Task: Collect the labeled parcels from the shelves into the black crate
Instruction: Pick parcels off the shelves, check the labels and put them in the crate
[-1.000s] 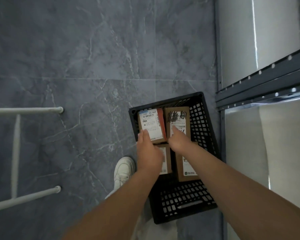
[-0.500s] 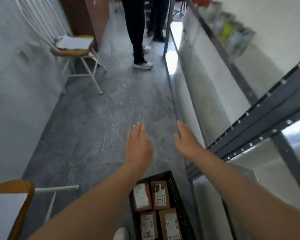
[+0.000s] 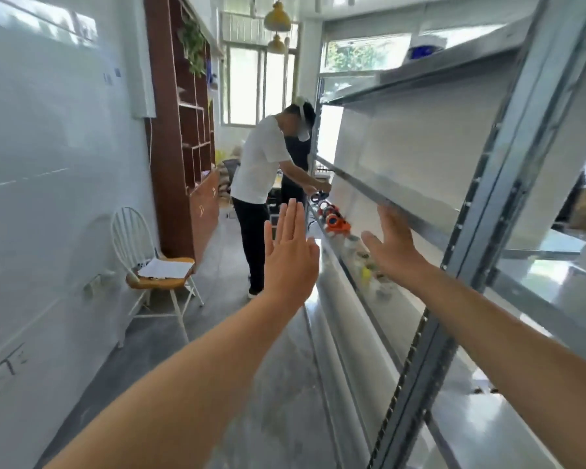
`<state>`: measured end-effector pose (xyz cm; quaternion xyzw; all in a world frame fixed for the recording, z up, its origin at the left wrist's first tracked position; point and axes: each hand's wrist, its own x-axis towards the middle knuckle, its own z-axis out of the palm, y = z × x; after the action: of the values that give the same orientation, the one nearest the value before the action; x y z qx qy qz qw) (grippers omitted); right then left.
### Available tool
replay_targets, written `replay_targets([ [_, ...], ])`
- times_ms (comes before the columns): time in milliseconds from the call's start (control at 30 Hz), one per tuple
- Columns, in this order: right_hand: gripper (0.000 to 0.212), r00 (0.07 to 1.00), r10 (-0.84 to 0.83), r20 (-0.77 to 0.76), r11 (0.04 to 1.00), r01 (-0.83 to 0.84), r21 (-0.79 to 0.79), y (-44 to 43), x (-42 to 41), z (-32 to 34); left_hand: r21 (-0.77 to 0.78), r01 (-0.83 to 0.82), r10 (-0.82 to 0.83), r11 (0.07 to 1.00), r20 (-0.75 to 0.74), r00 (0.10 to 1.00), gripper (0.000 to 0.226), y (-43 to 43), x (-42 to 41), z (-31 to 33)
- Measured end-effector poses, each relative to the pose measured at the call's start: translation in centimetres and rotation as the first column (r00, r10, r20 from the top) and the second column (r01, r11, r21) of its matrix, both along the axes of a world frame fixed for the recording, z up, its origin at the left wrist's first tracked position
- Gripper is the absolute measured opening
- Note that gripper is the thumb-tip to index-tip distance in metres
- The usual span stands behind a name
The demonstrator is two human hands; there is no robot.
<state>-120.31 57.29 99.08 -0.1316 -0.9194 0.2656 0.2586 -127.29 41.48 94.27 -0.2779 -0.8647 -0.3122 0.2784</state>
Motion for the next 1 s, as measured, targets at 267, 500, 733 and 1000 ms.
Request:
replay_targets([
  [267, 0.07, 0.979, -0.202, 0.004, 0.95, 0.195, 0.243, -2.1, 0.9, 4.7, -0.093, 0.026, -0.048, 0.995, -0.241, 0.969, 0.062, -0.2, -1.2, 4.6],
  [500, 0.069, 0.951, -0.308, -0.015, 0.89, 0.293, 0.348, -4.8, -0.6, 5.6, -0.148, 0.119, -0.166, 0.982, -0.365, 0.916, 0.062, -3.5, -5.5, 6.1],
  [733, 0.069, 0.895, -0.444, -0.033, 0.805, 0.416, 0.423, -4.6, 0.9, 5.4, -0.231, 0.197, -0.272, 0.953, -0.361, 0.892, 0.065, -1.9, -7.7, 6.7],
  [1000, 0.068, 0.749, -0.662, -0.023, 0.692, 0.622, 0.366, -2.7, 8.5, 0.9, -0.335, 0.475, -0.562, 0.814, -0.242, 0.791, 0.067, 4.7, -1.2, 2.4],
])
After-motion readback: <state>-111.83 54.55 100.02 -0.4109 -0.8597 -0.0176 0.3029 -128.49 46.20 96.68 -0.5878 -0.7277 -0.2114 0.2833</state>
